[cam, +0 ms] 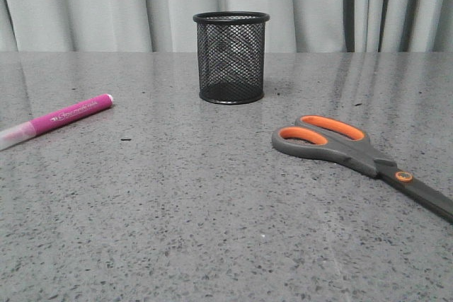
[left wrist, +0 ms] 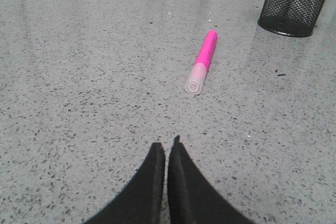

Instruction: Put pen and scissors into bin

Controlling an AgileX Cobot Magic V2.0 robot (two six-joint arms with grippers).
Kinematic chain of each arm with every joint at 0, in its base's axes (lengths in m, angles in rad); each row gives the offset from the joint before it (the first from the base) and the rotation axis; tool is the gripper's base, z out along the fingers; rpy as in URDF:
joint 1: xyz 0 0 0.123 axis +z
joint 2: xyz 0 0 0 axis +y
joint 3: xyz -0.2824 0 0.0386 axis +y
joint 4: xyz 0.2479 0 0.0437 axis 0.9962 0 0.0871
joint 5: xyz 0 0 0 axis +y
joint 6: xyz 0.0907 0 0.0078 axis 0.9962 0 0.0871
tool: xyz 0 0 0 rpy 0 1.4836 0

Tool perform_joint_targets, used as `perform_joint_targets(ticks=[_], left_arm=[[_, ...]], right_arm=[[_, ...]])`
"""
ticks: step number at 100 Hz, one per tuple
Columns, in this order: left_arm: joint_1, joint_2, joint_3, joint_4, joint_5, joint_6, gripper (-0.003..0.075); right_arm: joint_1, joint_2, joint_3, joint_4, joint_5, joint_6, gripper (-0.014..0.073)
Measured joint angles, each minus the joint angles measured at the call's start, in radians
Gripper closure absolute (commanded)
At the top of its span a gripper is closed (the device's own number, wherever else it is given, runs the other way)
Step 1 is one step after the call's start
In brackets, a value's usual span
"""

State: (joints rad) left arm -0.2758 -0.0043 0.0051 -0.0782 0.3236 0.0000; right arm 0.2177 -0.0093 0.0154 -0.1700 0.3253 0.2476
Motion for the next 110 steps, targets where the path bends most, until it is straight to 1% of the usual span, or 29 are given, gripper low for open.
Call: perform_joint_targets(ticks=[64,71,79,86,94,102,107,110], left_arm=[[0.000,0.000,0.000,0.000,0.000,0.000,0.0740],[0.000,0.000,0.000,0.009,0.000,0.000,0.0740],[0.000,0.000,0.000,0.028,-0.010,0.000,0.0740],[0.000,0.000,0.000,0.032,-0.040,0.000,0.0740],[0.000,0.000,0.000,-0.007,-0.104,0.000,0.0740],[0.000,0.000,0.000,-0.092,-0.177,0.000,0.0740],[0.000,0.000,0.000,-0.165,-0.226,0.000,0.0740],[0.000,0.000,0.000,-0.216,-0.261,0.000,0.0740]], right_arm=[[0.000,0.000,0.000,0.000,0.000,0.000,0.0661],[0.000,0.000,0.000,-0.031,0.002,0.000,0.0661],[0.000,0.000,0.000,-0.122,0.006,0.000,0.0661],[0.000,0.000,0.000,-0.172,0.008,0.000,0.0661],[0.000,0.000,0.000,-0.217,0.009,0.000,0.0661],[0.000,0.000,0.000,-0.282,0.000,0.000,0.0661],[0.000,0.000,0.000,-0.290,-0.035,0.000,0.0661],[0.000,0.000,0.000,-0.283,-0.085,0.000,0.0661]])
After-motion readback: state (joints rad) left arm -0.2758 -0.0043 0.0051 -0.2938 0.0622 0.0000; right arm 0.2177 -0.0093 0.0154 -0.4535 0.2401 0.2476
